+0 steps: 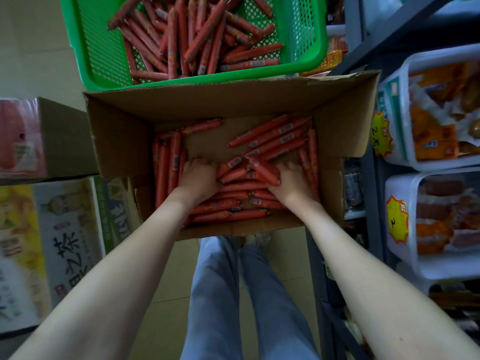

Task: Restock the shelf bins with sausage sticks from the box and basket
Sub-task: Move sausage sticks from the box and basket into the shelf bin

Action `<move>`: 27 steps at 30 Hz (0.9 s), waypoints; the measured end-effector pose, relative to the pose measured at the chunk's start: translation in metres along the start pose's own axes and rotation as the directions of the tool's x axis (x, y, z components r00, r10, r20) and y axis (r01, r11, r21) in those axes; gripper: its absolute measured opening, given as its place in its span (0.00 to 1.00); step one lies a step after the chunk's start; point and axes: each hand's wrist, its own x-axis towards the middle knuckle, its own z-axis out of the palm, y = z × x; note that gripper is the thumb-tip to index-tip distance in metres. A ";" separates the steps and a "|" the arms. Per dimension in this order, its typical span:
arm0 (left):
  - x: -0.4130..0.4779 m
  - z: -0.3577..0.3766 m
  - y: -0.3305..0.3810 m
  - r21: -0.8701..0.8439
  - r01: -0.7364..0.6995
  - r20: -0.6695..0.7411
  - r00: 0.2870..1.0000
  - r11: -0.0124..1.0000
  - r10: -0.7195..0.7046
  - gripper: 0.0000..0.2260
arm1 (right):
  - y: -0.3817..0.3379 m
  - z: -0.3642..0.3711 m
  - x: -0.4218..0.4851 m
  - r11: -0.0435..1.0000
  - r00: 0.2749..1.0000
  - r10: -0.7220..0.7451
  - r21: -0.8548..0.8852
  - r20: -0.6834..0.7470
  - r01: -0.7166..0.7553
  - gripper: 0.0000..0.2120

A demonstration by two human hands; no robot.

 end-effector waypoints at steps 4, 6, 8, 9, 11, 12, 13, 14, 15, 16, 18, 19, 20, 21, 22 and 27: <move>-0.023 -0.010 0.010 -0.364 -0.003 0.061 0.998 0.931 0.027 0.29 | -0.009 -0.016 -0.023 0.897 0.995 0.059 0.442 -0.082 -0.017 0.16; -0.040 -0.022 0.021 -0.638 -0.017 0.035 0.998 0.770 0.051 0.25 | -0.022 -0.033 -0.036 0.701 0.981 0.191 0.703 -0.023 -0.120 0.06; -0.057 -0.039 0.033 -0.822 -0.036 -0.015 0.999 0.569 0.041 0.15 | -0.041 -0.054 -0.050 0.425 0.969 0.229 0.886 0.095 -0.187 0.03; -0.065 -0.049 0.041 -0.881 -0.040 -0.026 0.999 0.472 0.036 0.11 | -0.049 -0.064 -0.058 0.295 0.971 0.200 0.938 0.127 -0.183 0.05; -0.083 -0.073 0.053 -0.943 -0.064 -0.043 0.997 0.328 0.071 0.09 | -0.066 -0.089 -0.080 0.153 0.984 0.102 0.975 0.147 -0.161 0.08; -0.092 -0.085 0.057 -0.951 -0.078 -0.050 0.994 0.298 0.100 0.12 | -0.074 -0.101 -0.091 0.133 0.988 0.059 0.980 0.140 -0.147 0.08; -0.100 -0.098 0.059 -0.953 -0.084 -0.046 0.990 0.290 0.134 0.16 | -0.083 -0.115 -0.105 0.126 0.992 0.030 0.984 0.125 -0.128 0.07; -0.109 -0.112 0.061 -0.954 -0.080 -0.032 0.985 0.290 0.168 0.21 | -0.090 -0.127 -0.117 0.132 0.994 0.024 0.985 0.104 -0.107 0.06; -0.119 -0.126 0.062 -0.955 -0.073 -0.014 0.980 0.289 0.200 0.23 | -0.097 -0.140 -0.130 0.138 0.996 0.029 0.987 0.082 -0.085 0.06; -0.128 -0.143 0.063 -0.956 -0.070 -0.003 0.973 0.285 0.229 0.23 | -0.104 -0.153 -0.142 0.144 0.997 0.041 0.988 0.058 -0.063 0.06; -0.150 -0.178 0.068 -0.956 -0.092 -0.008 0.957 0.280 0.290 0.19 | -0.118 -0.180 -0.165 0.127 0.998 0.063 0.992 0.009 -0.017 0.06; -0.161 -0.196 0.070 -0.953 -0.119 -0.022 0.945 0.278 0.328 0.18 | -0.126 -0.196 -0.178 0.117 0.997 0.068 0.993 -0.026 0.018 0.05; -0.173 -0.214 0.072 -0.949 -0.154 -0.043 0.929 0.276 0.369 0.17 | -0.133 -0.211 -0.190 0.118 0.995 0.074 0.991 -0.068 0.059 0.04; -0.187 -0.234 0.074 -0.941 -0.190 -0.064 0.912 0.279 0.405 0.17 | -0.141 -0.227 -0.203 0.117 0.990 0.085 0.988 -0.111 0.101 0.04; -0.201 -0.254 0.077 -0.931 -0.226 -0.084 0.897 0.286 0.434 0.16 | -0.149 -0.242 -0.216 0.116 0.983 0.105 0.983 -0.154 0.141 0.04; -0.274 -0.348 0.102 -0.831 -0.459 -0.200 0.775 0.315 0.600 0.11 | -0.177 -0.314 -0.288 0.049 0.924 0.144 0.935 -0.354 0.350 0.04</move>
